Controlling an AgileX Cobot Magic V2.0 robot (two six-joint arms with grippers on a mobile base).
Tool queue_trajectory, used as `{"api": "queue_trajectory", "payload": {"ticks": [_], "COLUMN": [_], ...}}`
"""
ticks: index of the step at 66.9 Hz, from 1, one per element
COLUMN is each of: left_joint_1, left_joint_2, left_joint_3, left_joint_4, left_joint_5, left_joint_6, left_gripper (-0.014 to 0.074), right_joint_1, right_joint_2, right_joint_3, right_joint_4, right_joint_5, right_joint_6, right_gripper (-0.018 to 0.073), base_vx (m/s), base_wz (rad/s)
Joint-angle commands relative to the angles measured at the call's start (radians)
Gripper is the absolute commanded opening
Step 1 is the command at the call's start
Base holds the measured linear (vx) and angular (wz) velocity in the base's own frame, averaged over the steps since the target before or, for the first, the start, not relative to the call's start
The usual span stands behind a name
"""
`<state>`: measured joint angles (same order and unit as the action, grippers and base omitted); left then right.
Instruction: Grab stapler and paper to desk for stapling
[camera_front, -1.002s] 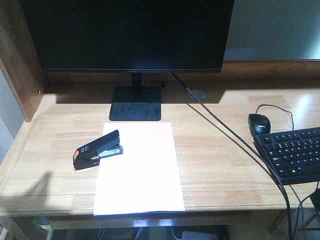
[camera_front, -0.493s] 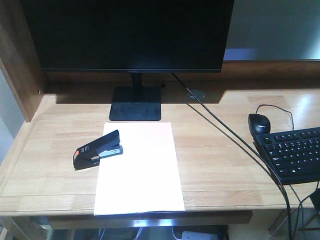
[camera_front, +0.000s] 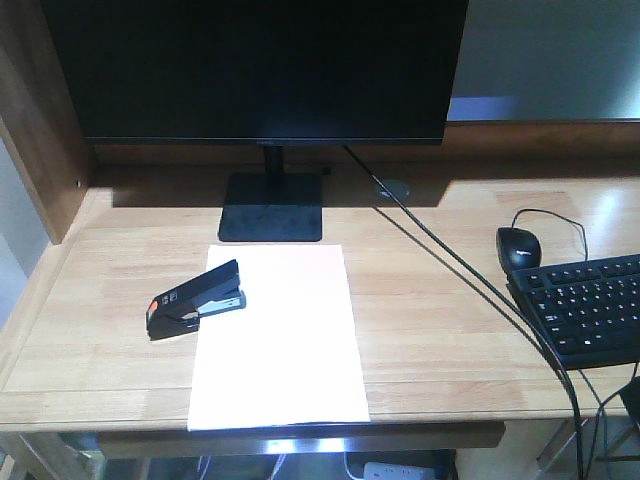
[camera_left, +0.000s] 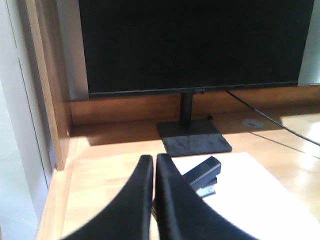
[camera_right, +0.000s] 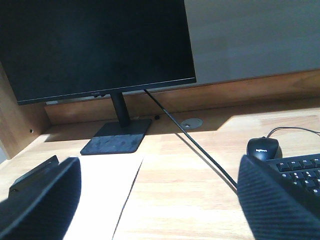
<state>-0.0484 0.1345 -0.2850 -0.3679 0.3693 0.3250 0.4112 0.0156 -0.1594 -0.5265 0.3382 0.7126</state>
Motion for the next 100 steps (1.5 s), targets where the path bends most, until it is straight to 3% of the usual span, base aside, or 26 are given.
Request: {"api": "queue_trajectory", "payload": {"ticks": [1,47,60,73,86,100], "left_joint_1": [-0.002,-0.002,-0.002,-0.002,-0.002,-0.002], "left_joint_2": [0.009,0.009,0.009,0.009,0.009,0.009], "left_joint_3": [-0.026,-0.026,-0.026,-0.026,-0.026,-0.026], "left_joint_4": [-0.022,-0.022,-0.022,-0.022,-0.022,-0.022], "left_joint_5": [-0.063,-0.063,-0.063,-0.063,-0.063,-0.063], "left_joint_6": [-0.010,-0.010,-0.010,-0.010,-0.010,-0.010], "left_gripper": [-0.0007,-0.0007,-0.0007,-0.0007,-0.0007,-0.0007], "right_joint_1": [-0.002,-0.002,-0.002,-0.002,-0.002,-0.002], "right_joint_2": [0.011,0.011,0.011,0.011,0.011,0.011], "right_joint_3": [-0.029,-0.029,-0.029,-0.029,-0.029,-0.029], "right_joint_4": [-0.018,-0.018,-0.071,-0.074,-0.077,-0.078], "right_joint_5": [-0.060,-0.060,-0.067,-0.068,-0.068,-0.067], "right_joint_6": [-0.009,-0.009,-0.003,-0.011,-0.013,-0.012], "right_gripper": [0.0592,0.0592,0.0568,0.0368,-0.0006,-0.0011], "base_vx": [0.00,0.00,0.00,0.00,0.00,0.00], "base_wz": [0.00,0.00,0.00,0.00,0.00,0.00]}}
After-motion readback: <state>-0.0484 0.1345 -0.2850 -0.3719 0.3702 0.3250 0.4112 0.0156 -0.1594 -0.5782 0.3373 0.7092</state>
